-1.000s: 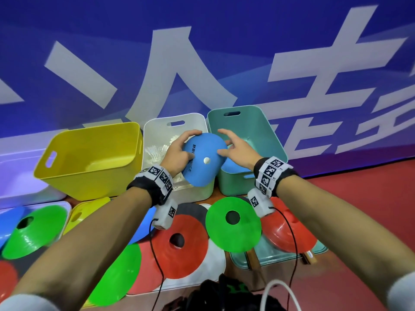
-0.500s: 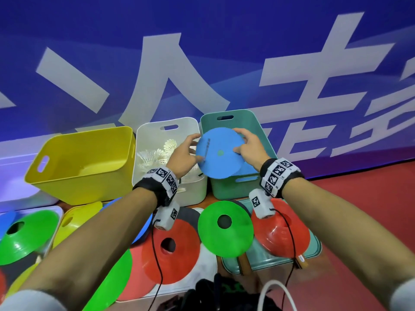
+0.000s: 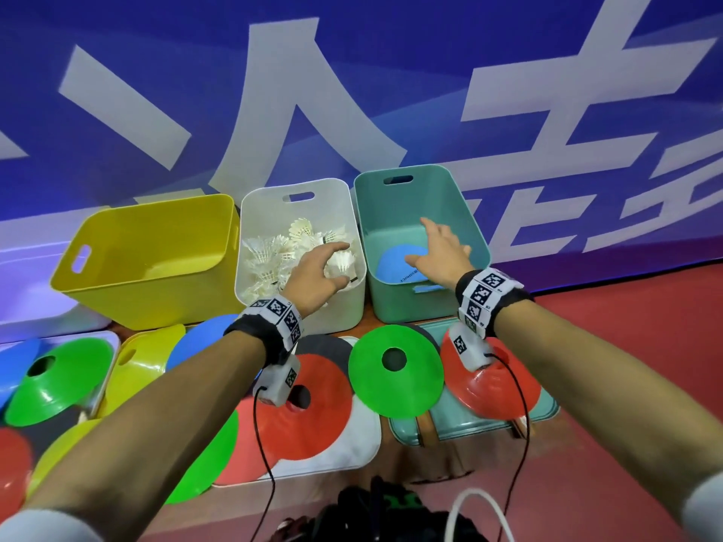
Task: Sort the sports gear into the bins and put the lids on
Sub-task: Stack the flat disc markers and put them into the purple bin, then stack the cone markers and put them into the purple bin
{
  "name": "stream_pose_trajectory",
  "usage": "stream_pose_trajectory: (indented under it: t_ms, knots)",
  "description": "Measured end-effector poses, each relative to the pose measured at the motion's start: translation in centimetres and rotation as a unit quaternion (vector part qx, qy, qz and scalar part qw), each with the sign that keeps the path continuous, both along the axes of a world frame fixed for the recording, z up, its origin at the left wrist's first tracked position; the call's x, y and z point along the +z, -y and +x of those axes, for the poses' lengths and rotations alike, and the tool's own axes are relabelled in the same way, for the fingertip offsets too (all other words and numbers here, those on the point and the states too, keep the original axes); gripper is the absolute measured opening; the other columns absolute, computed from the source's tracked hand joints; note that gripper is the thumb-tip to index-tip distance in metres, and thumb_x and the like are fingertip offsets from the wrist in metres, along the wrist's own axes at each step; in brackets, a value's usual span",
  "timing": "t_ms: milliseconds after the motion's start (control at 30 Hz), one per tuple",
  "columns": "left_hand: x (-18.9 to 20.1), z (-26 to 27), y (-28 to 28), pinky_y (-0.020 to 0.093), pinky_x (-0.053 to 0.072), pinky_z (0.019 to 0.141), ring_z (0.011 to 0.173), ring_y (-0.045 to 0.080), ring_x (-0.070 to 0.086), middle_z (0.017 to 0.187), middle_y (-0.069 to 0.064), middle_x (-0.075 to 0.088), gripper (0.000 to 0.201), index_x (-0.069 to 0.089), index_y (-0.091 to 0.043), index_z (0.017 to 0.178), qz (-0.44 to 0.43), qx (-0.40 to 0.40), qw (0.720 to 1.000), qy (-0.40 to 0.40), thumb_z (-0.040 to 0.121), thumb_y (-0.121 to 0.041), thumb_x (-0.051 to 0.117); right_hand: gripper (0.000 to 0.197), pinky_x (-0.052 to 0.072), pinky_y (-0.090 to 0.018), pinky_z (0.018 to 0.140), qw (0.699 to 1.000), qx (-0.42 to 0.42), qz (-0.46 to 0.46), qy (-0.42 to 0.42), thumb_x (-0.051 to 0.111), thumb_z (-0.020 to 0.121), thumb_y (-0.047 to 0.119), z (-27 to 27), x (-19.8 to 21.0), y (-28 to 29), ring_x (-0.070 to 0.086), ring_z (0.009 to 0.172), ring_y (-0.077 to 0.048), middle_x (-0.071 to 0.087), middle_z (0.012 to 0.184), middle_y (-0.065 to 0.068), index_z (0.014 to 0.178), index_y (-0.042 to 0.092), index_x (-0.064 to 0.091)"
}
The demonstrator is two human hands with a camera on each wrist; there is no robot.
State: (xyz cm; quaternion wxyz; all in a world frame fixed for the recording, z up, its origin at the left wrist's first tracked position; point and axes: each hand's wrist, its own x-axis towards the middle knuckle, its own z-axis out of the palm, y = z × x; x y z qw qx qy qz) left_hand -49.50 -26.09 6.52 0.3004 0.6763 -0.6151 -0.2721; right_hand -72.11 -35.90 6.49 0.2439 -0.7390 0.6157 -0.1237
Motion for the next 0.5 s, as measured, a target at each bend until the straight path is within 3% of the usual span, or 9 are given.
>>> stream_pose_trajectory:
  t_ms: [67,167,333,433,500]
  knots:
    - [-0.7,0.4,-0.9,0.040,0.031,0.112,0.134,0.021,0.039,0.143,-0.002,0.048,0.054,0.052,-0.026,0.136,-0.004,-0.017,1.000,0.021,0.085,-0.015,0.068,0.077,0.020,-0.047,0.109,0.999,0.018,-0.020,-0.020,0.063,0.087,0.040,0.5,-0.8,-1.2,0.028,0.141,-0.027,0.030,0.153,-0.009,0.152,0.025,0.024]
    - [-1.7,1.2,-2.4,0.038,0.030,0.111,0.133,0.023,0.039,0.142,0.001,0.050,0.053,0.053,-0.025,0.135,-0.004,-0.038,0.998,0.051,0.085,-0.021,0.068,0.072,0.018,-0.045,0.110,0.998,0.023,-0.036,-0.044,0.059,0.089,0.044,1.3,-1.9,-3.4,0.024,0.142,-0.024,0.031,0.153,-0.008,0.151,0.026,0.028]
    - [-3.6,3.4,-5.4,0.039,0.027,0.114,0.134,0.024,0.039,0.142,0.003,0.050,0.063,0.056,-0.024,0.133,-0.009,-0.059,0.998,0.034,0.073,-0.042,0.056,0.070,0.015,-0.047,0.113,0.996,0.014,-0.053,-0.069,0.056,0.090,0.052,3.0,-3.0,-6.9,0.019,0.144,-0.024,0.030,0.153,-0.008,0.150,0.027,0.030]
    - [-4.3,5.2,-7.1,0.035,0.019,0.116,0.141,0.023,0.030,0.148,0.006,0.043,0.063,0.055,-0.021,0.135,-0.012,-0.078,0.996,0.041,0.074,-0.038,0.056,0.071,0.013,-0.048,0.113,0.995,0.013,-0.056,-0.084,0.056,0.090,0.052,4.4,-2.9,-9.0,0.016,0.145,-0.024,0.027,0.154,-0.010,0.150,0.026,0.029]
    - [-5.1,6.2,-8.2,0.041,0.014,0.120,0.147,0.023,0.020,0.154,0.005,0.035,0.063,0.053,-0.023,0.137,-0.016,-0.097,0.994,0.046,0.076,-0.039,0.056,0.073,0.012,-0.049,0.114,0.994,0.014,-0.054,-0.091,0.056,0.089,0.053,5.2,-3.0,-10.8,0.014,0.146,-0.025,0.025,0.155,-0.011,0.151,0.026,0.027]
